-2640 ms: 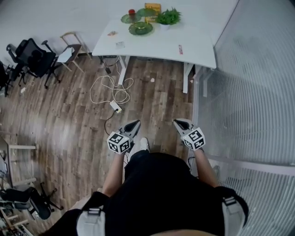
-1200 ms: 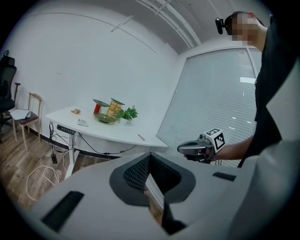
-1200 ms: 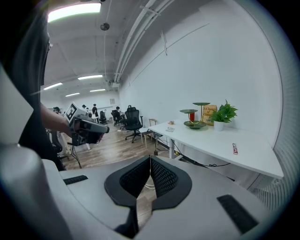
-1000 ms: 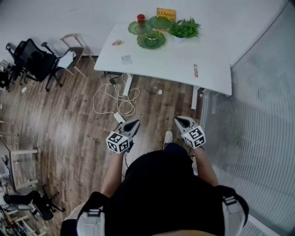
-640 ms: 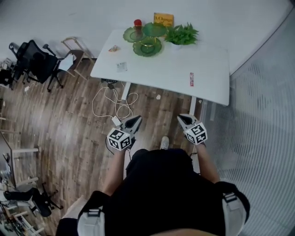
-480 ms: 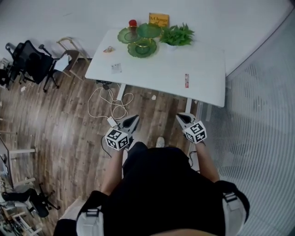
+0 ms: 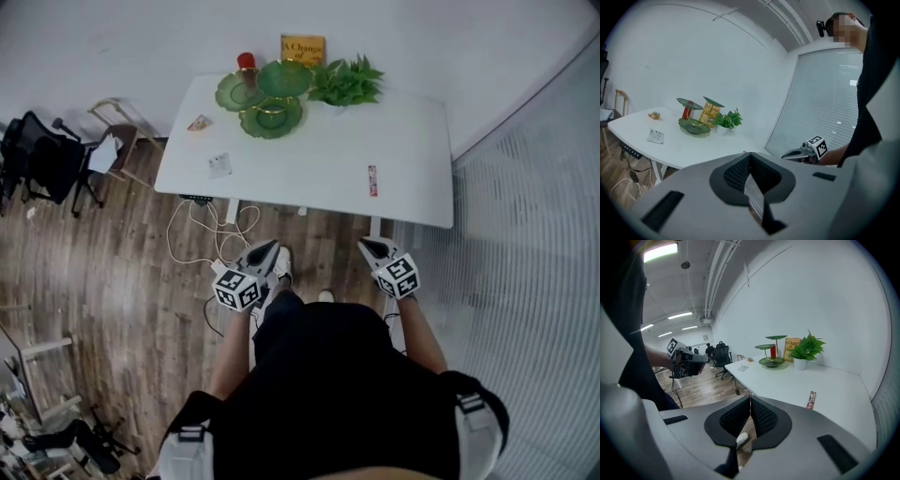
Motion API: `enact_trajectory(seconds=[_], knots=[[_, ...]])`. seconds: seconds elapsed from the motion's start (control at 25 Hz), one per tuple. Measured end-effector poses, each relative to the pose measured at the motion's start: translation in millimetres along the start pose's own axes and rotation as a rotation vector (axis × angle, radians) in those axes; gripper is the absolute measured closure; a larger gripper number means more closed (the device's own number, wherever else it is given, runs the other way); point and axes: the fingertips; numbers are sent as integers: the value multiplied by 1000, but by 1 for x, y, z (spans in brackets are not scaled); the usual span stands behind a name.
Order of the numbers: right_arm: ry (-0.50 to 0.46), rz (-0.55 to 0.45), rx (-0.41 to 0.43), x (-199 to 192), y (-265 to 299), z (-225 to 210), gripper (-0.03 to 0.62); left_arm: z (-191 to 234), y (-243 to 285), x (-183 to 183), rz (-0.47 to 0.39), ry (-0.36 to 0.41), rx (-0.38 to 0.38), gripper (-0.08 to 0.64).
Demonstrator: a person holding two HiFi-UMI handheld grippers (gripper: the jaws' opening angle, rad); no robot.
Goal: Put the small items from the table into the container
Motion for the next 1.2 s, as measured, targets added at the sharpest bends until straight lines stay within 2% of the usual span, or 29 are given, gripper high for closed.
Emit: enact_trajectory(seconds=[0.16, 0.36, 0.56, 0.72, 0.96, 1.2], knots=[[31, 8, -60, 21, 38, -22, 569, 49, 31, 12, 15, -5, -69, 558], [28, -17, -148, 73, 81, -52, 569, 110, 72, 49, 30, 36, -182, 558], [66, -47, -225, 101, 108, -70, 569, 150, 100, 73, 43, 57, -257, 558], [89, -37, -268, 105, 121, -73, 569, 174, 114, 71, 79, 42, -293, 558], [132, -10, -313, 93, 120, -95, 569, 176, 139, 76, 104, 59, -346, 558], [161, 27, -303, 73, 127, -117, 569, 179, 158, 74, 101, 56, -318, 558]])
Point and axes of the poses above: the fingertips, and each gripper's own axes: y forward along the fingers, z to its left, x out of its top, and after that the axes turned 9 degrees about y, right-handed
